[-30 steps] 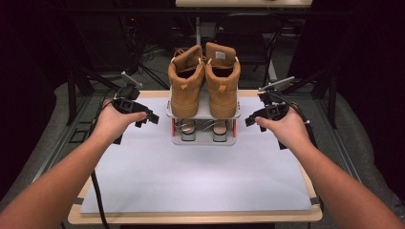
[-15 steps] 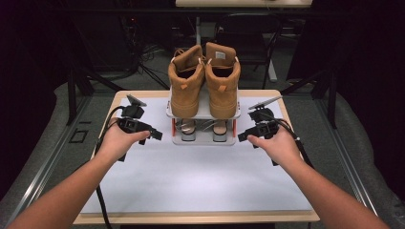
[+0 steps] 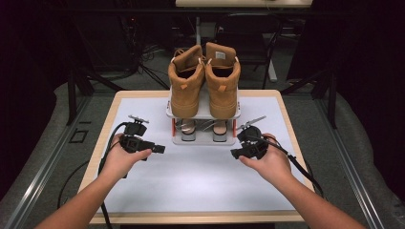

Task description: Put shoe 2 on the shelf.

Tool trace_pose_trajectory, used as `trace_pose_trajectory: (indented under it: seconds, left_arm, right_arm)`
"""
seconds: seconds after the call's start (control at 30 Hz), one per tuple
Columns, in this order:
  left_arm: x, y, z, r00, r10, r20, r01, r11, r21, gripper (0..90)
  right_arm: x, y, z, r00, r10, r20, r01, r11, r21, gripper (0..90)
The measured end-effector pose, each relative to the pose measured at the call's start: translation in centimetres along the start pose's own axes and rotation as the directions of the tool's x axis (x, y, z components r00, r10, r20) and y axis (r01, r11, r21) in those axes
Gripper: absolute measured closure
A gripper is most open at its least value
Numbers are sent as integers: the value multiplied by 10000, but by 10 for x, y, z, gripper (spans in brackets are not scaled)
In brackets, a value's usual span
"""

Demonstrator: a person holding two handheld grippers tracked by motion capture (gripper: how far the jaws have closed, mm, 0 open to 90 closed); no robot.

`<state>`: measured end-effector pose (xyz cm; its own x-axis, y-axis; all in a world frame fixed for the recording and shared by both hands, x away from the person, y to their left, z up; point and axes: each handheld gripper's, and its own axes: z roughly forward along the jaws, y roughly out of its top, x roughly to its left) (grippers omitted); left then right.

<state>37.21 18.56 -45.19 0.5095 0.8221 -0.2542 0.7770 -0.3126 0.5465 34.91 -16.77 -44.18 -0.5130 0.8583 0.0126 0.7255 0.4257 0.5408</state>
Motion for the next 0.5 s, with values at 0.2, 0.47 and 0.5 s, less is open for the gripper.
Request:
trace_pose_trajectory:
  seconds: [0.2,0.47,0.5]
  left_arm:
    - [-3,-23,16,9978,621,-210,-627,9976,-278,458]
    - [0,-44,33,9981,586,-188,-592,9976,-361,456]
    - [-1,-47,35,9981,593,-191,-601,9972,-450,456]
  right_arm:
    - [11,-10,15,9965,-649,528,664,9975,-260,543]
    - [8,-26,33,9959,-527,740,541,9984,-164,556]
    - [10,-27,34,9946,-617,837,633,9978,-174,556]
